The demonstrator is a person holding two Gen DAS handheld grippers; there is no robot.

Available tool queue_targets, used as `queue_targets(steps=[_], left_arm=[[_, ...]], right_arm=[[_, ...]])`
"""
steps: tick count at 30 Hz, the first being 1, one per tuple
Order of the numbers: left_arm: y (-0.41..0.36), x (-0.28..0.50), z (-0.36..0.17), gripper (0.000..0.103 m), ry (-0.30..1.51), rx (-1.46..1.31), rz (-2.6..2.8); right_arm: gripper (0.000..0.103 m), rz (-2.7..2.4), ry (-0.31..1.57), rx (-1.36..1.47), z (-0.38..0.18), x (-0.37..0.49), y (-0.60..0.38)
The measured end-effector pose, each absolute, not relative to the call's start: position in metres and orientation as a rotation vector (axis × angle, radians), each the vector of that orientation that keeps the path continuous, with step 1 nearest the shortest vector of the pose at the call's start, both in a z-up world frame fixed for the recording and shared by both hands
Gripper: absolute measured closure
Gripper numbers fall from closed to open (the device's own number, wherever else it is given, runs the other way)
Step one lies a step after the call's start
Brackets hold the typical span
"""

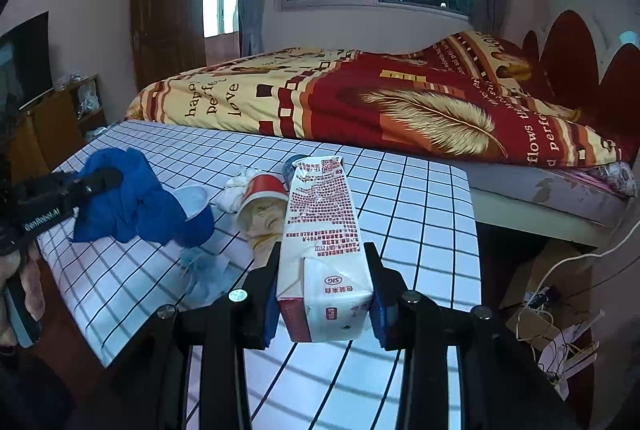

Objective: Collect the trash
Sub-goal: 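Carry the carton and blue cloth over the black bin and open both tools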

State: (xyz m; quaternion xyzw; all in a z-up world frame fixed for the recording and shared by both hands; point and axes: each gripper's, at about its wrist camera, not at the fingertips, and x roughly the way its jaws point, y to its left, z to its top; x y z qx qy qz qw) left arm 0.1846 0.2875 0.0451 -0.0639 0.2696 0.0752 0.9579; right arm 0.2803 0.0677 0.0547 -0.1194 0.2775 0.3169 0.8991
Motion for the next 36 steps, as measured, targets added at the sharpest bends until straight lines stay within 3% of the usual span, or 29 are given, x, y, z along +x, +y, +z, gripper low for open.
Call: queue_targets(steps=[17,36], left_arm=[[0.199,0.128,0.041,0.090,0.555,-0.071,0.058],[0.085,0.118,0.032,0.090,0.573,0.007,-0.153]], right_arm=[[0.065,0.602,0.519,-0.172,0.071,0.188,-0.018],[0.064,0.397,0.553,-0.113,0.045,0.133,-0.153]])
